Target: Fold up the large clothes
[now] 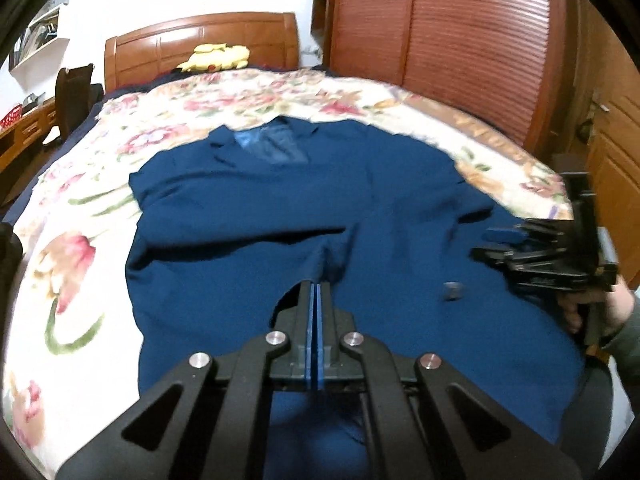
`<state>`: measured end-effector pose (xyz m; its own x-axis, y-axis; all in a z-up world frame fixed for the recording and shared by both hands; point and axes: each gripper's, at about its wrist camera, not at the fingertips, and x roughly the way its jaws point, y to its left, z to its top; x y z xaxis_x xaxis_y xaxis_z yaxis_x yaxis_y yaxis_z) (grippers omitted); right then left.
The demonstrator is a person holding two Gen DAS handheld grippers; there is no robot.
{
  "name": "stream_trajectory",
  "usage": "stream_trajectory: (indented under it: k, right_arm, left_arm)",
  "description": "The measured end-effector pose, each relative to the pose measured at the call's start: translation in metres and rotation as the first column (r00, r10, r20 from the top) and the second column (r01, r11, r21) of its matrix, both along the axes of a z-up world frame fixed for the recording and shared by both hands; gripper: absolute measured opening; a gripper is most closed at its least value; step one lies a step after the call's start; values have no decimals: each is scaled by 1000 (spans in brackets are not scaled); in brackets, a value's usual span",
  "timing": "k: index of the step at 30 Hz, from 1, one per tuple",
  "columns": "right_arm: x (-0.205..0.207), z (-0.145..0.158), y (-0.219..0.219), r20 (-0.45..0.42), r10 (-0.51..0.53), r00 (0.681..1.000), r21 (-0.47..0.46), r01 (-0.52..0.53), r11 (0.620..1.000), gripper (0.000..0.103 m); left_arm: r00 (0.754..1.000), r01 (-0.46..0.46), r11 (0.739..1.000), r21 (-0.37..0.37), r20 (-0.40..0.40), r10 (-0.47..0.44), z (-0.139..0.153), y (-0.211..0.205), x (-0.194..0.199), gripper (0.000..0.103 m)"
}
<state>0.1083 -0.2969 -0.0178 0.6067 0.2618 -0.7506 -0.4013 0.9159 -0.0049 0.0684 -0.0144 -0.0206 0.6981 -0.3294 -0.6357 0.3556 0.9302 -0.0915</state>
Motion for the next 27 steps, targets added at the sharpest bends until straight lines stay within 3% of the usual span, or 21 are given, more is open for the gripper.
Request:
stream_trajectory:
  k: [5,14,18,21,23,27]
  right_arm:
    - [-4,5,-1,9,-19,1000,-7,19,1000,47]
    - [-43,51,-14,90,-32,995,-4,33,999,47]
    - [-62,73,-18,119,-27,993,-2,28,1000,47]
    - [-76,83,-17,133,-11,991,-10,12,1000,47]
    - [-83,86,-15,143,5,990,-23,-2,1000,47]
    - [-91,89,-10,152,22,988,-30,-18,999,47]
  left_arm:
    - [998,40,999,-11,56,-39,22,-16,-38,0]
    - [989,122,992,-3,84,-122,44,-41,-102,0]
    - [991,103,994,31,82,-105,45,-45,-113,0]
    - [989,114,993,25,93,-116,51,-43,-120,11]
    - [987,117,993,27,109,-119,55,-41,-120,27]
    - [994,67,998,23,80,-68,52,-33,-103,37]
